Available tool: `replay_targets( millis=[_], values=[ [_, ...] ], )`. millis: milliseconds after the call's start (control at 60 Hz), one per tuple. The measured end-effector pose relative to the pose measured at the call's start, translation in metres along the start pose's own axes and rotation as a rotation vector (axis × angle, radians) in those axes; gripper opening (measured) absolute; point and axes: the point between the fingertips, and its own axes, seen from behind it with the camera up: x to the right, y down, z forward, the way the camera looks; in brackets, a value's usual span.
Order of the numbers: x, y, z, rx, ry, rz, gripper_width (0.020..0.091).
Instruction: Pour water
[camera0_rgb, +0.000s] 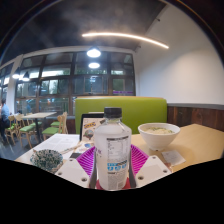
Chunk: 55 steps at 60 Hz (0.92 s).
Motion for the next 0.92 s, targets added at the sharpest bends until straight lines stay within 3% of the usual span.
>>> replay_targets(
  millis=[67, 150, 250, 267, 367, 517, 667, 917],
  values=[
    [-0.001, -0.007, -0.016, 0.001, 0.007, -0.014, 0.0484],
    [0.002, -0.007, -0.009, 0.008, 0.012, -0.008, 0.0579],
    [0.001, 0.011, -0.015, -0.084, -0.007, 0.030, 0.0816],
    [-0.001, 0.009, -0.018, -0.085, -0.015, 0.051, 0.0826],
    [-0.008, -0.007, -0.049, -0.065, -0.078, 0.126, 0.0819],
    [-0.007, -0.038, -0.123, -0.038, -0.079, 0.106, 0.0819],
    [-0.016, -0.083, -0.235, 0.026, -0.125, 0.123, 0.0821],
    [-0.025, -0.093, -0.357, 0.076, -0.169, 0.109, 0.0820]
  ],
)
